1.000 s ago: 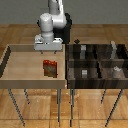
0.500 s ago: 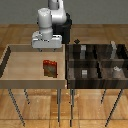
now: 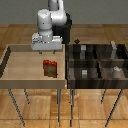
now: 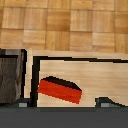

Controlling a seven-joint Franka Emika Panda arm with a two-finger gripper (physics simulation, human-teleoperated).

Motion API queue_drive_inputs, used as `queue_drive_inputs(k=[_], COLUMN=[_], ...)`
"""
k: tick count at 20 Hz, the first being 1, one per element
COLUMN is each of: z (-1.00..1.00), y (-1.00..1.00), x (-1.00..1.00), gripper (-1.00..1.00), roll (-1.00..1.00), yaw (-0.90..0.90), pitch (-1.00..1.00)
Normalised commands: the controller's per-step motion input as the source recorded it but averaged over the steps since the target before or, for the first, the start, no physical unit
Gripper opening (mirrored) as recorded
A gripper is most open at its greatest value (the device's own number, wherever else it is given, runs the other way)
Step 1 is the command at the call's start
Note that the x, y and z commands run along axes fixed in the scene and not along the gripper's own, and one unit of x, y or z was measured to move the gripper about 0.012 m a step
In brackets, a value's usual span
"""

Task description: Place the box of cereal into the appropriate compartment.

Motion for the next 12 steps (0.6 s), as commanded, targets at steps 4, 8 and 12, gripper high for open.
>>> queue_drive_inputs(k=[4, 8, 12], z=[0.00, 0.00, 0.00], y=[0.00, 0.00, -0.25], x=[0.00, 0.00, 0.00], gripper=[1.00, 1.00, 1.00], roll=[0.00, 0.00, 0.00], yaw=[0.66, 0.85, 0.08], pitch=[0.00, 0.00, 0.00])
